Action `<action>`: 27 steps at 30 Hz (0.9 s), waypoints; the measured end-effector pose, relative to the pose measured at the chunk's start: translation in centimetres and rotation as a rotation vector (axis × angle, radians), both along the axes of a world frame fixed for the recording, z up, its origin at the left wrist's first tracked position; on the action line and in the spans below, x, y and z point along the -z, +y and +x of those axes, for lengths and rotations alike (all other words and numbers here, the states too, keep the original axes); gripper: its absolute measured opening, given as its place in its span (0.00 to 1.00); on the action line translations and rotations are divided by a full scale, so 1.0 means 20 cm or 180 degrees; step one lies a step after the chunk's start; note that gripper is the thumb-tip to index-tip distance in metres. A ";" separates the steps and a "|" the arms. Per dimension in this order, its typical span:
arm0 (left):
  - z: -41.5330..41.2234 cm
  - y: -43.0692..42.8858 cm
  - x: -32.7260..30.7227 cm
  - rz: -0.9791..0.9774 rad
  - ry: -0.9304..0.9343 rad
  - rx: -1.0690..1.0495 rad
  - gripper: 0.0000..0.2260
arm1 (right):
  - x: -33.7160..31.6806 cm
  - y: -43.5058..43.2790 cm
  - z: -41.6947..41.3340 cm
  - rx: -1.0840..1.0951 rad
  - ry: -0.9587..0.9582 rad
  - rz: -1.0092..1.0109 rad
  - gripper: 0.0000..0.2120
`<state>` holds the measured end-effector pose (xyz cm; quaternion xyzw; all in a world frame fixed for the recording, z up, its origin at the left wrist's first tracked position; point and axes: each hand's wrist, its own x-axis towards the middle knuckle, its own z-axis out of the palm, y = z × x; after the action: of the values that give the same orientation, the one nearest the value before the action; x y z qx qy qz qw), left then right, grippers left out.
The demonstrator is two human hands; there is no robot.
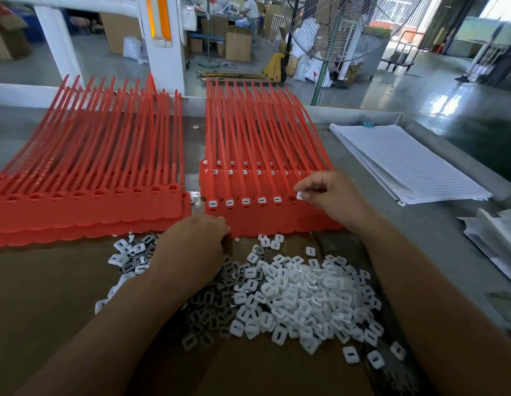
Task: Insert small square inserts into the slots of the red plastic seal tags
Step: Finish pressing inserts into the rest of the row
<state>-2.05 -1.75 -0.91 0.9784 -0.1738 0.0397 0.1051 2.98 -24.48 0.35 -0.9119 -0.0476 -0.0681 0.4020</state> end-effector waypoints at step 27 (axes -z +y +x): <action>-0.01 0.00 0.00 0.0047 -0.0136 0.0046 0.18 | -0.01 0.09 0.10 0.0370 0.0492 -0.0591 0.13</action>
<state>-2.21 -1.80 -0.99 0.9767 -0.1834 0.0585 0.0945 4.90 -22.72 0.48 -0.9489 0.0303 -0.0161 0.3137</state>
